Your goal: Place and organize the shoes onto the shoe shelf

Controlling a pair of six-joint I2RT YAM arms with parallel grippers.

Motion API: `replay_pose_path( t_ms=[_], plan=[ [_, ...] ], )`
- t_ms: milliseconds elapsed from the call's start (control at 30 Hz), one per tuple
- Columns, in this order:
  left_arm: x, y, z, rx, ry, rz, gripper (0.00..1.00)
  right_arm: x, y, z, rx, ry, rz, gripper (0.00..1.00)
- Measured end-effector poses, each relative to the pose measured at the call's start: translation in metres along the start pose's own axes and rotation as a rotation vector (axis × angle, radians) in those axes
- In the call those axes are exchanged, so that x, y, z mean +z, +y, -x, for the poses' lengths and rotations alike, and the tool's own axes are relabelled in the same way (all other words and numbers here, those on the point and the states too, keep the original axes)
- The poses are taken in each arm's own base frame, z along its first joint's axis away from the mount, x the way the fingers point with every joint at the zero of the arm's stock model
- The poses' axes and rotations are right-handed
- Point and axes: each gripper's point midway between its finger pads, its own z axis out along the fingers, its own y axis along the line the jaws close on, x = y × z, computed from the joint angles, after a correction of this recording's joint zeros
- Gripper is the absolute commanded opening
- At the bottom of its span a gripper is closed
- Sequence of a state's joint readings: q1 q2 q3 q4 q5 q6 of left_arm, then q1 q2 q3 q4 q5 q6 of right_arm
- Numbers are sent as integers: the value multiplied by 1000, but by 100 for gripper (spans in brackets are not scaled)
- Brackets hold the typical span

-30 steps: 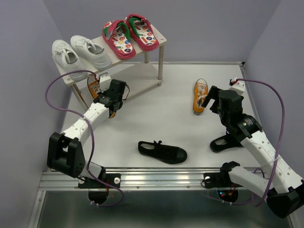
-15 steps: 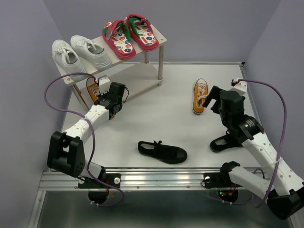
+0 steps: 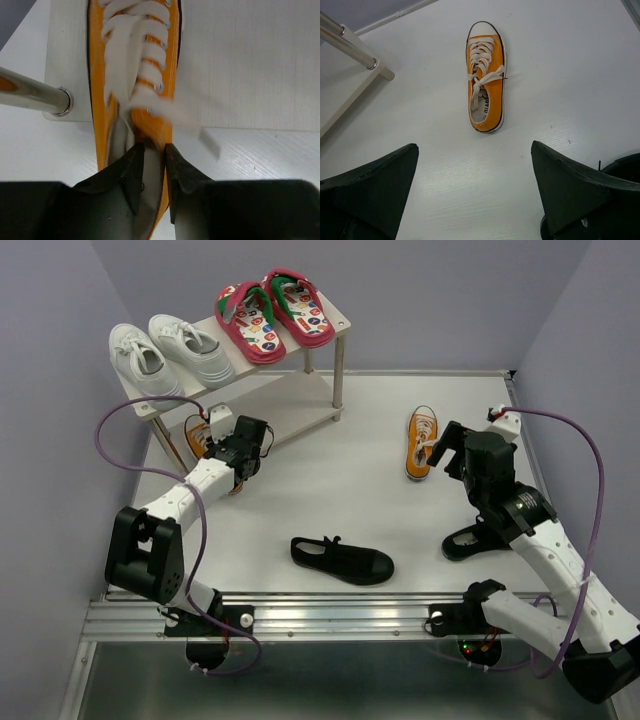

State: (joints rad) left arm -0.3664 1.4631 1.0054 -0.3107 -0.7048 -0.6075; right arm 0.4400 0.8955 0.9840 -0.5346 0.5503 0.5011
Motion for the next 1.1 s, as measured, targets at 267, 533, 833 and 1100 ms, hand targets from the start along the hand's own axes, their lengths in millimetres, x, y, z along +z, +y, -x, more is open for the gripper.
replay_pose_path(
  t_ms=[267,533,833,1100],
  plan=[
    [-2,-3,5,0,-8,-5,53,-4,-1,4,3,-12,6,100],
    [-44,-13,19,-19,-52,-108,64,-4,-1,4,1,-12,6,100],
    [-89,-28,-21,20,5,-169,60,-4,-1,3,0,-12,6,100],
    [-98,-25,-79,46,122,-141,58,-3,-2,1,-3,-7,4,100]
  ],
)
